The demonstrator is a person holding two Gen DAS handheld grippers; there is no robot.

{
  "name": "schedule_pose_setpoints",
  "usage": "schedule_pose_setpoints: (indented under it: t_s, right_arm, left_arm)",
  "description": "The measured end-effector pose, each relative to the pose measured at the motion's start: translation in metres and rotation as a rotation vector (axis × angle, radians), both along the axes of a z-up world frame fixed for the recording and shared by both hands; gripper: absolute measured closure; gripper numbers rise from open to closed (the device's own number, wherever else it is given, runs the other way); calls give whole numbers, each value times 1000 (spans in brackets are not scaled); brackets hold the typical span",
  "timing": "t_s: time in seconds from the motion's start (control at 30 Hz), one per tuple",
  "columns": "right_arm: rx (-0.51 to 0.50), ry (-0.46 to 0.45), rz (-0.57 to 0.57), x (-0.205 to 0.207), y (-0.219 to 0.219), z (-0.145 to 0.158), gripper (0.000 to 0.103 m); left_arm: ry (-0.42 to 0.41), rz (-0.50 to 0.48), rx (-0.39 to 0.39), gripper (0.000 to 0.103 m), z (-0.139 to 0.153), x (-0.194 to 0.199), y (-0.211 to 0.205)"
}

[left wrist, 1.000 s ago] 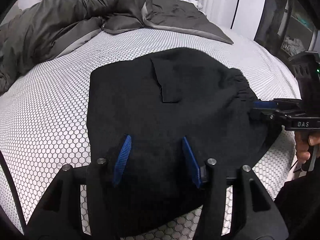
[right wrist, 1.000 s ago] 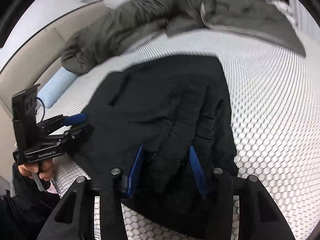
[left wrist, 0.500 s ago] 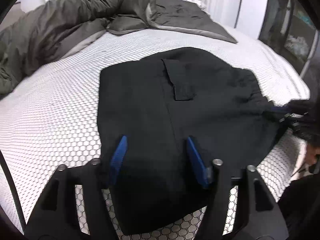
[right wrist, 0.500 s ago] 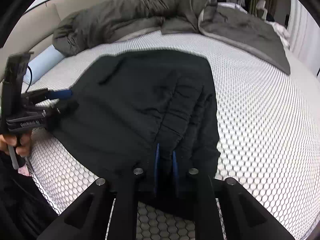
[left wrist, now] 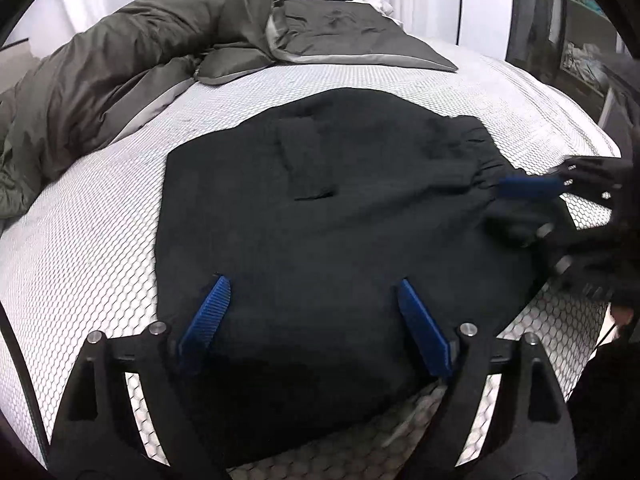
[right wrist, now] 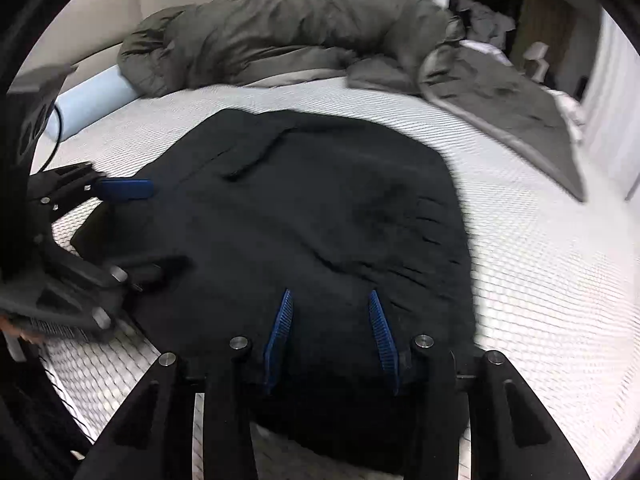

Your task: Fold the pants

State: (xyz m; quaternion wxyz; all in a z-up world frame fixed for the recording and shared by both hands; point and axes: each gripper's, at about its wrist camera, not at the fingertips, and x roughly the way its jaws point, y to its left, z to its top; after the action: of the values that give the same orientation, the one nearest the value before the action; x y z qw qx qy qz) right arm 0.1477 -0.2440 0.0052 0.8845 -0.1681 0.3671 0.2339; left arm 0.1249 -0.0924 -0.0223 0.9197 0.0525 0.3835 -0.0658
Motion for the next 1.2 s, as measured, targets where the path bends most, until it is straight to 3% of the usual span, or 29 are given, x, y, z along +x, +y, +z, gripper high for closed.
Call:
schedule_pose_setpoints:
  t_s: [0.03,0.1,0.23,0.4,0.47,0.5,0.83,1.2]
  right_arm:
    - [0,-6,-11,-1,-10,0,42]
    - [12,0,-54,3,-31,-4,26]
    - [132,59,-80,5,-53,-5,24]
    - [236,-22,-73,-8,-61,21,9]
    - [292,-57,-83,-22,-73,30,3]
    - [317,-74,-83,-29,-79,32,0]
    - [436,-209,-59,-87,-100,39,0]
    - [420,-263,-29,-103,-85,42,0]
  left_arm:
    - [-3,8,-1,17,0,-3,5]
    - [-8,25,-6,17,-1,-6,16]
    - [-29,90,-34,16,5,-20,33]
    - [-126,139,-87,11,23,-53,39]
    - [-169,152,-115,0,28,-71,40]
    - [-189,160,-126,1,30,-78,40]
    - [-293,224,-177,1,33,-122,41]
    - [-330,194,-164,1,34,-131,32]
